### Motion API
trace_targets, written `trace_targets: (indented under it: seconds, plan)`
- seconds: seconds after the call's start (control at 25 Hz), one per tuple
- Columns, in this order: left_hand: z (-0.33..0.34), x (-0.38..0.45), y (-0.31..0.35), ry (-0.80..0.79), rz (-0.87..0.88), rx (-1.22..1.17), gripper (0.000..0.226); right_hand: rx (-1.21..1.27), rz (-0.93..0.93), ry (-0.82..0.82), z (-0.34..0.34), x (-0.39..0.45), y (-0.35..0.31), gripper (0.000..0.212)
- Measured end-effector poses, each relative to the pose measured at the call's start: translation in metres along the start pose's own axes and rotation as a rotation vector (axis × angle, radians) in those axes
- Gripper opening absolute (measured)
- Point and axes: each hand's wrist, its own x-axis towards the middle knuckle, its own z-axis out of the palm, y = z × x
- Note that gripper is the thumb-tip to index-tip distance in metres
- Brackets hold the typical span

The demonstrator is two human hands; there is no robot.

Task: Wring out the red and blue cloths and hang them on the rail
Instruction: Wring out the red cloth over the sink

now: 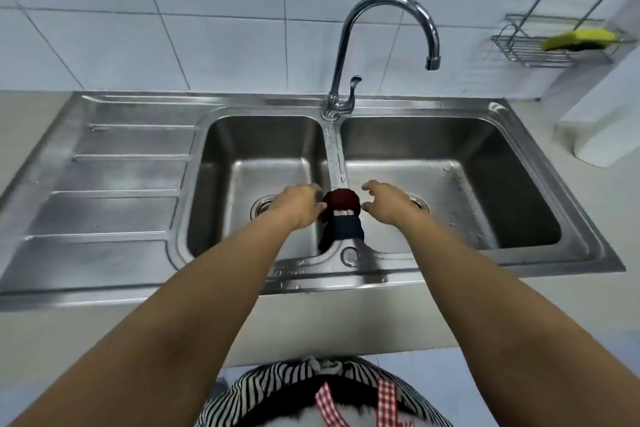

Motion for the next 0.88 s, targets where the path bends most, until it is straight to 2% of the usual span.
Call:
trace_targets:
  seconds: [0.24, 0.36, 0.48, 0.56, 0.64, 0.76, 0.88]
  plan:
    - [0.021, 0.032, 0.016, -0.013, 0.003, -0.001, 0.051, -0.006, -0.072, -0.055, 0.018, 0.026, 0.004, 0.040]
    - [0.030, 0.040, 0.020, 0.021, 0.002, 0.012, 0.051, -0.026, -0.114, -0.015, 0.023, 0.032, 0.009, 0.030]
    - [0.032, 0.047, 0.022, 0.064, 0.008, 0.053, 0.042, -0.077, -0.161, 0.041, 0.020, 0.035, 0.015, 0.030]
    - [0.030, 0.054, 0.020, 0.060, -0.009, 0.058, 0.037, -0.022, -0.175, 0.099, 0.015, 0.039, 0.010, 0.028]
    - [0.023, 0.059, 0.018, 0.093, -0.041, -0.061, 0.032, 0.112, -0.172, 0.165, 0.008, 0.043, -0.001, 0.023]
    - [0.005, 0.060, 0.016, 0.174, -0.080, -0.417, 0.021, 0.350, -0.143, 0.240, -0.009, 0.047, -0.020, 0.013]
    - [-0.012, 0.054, 0.016, 0.228, -0.088, -0.746, 0.011, 0.575, -0.105, 0.234, -0.027, 0.046, -0.040, 0.013]
